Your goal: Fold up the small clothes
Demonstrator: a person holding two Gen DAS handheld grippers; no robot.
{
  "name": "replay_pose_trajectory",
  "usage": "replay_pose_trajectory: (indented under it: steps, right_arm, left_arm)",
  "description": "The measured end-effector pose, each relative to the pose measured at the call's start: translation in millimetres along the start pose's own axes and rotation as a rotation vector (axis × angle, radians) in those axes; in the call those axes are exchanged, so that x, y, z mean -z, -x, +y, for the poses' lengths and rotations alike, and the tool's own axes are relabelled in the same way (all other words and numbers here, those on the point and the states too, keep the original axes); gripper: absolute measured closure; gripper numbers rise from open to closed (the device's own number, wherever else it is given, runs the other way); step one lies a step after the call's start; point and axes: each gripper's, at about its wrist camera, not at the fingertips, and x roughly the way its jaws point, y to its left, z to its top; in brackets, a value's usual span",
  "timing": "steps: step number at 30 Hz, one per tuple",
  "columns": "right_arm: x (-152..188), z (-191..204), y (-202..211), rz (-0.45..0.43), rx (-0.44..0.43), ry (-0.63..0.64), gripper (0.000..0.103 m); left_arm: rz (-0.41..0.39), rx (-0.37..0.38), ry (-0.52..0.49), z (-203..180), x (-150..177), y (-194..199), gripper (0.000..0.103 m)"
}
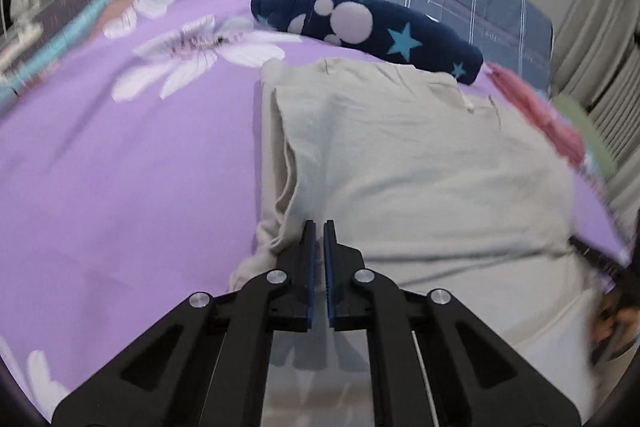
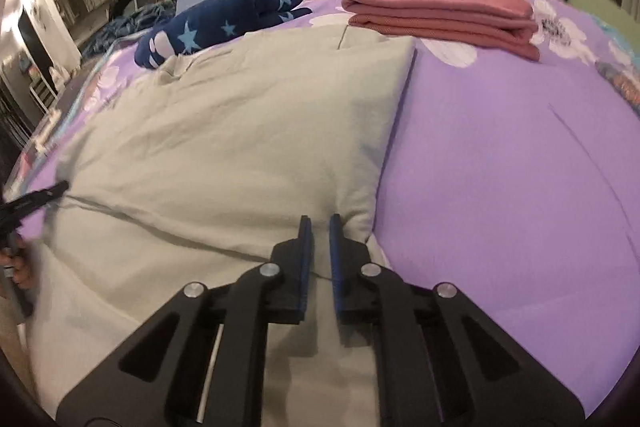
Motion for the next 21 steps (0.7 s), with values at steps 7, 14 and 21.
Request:
replay_pose_trajectory:
  steps: [7,14,21]
  right_arm:
    - [0,-11,2,0.013,-0.032,-0.015,0.092]
    - [18,-10,43,-0.072,-0.042,-0.07,0.093]
    - [82,-23,89,-0.037,-0.074,-0.143,0.094]
  left_arm:
    - [-0.107,0.002,-0.036,-13,-1,36,0.086]
    - [-0.029,-0.054,-0.186,-29,26,33,0.058]
    - [-0.059,-0.026,-0.136,-24,65,74,0.054]
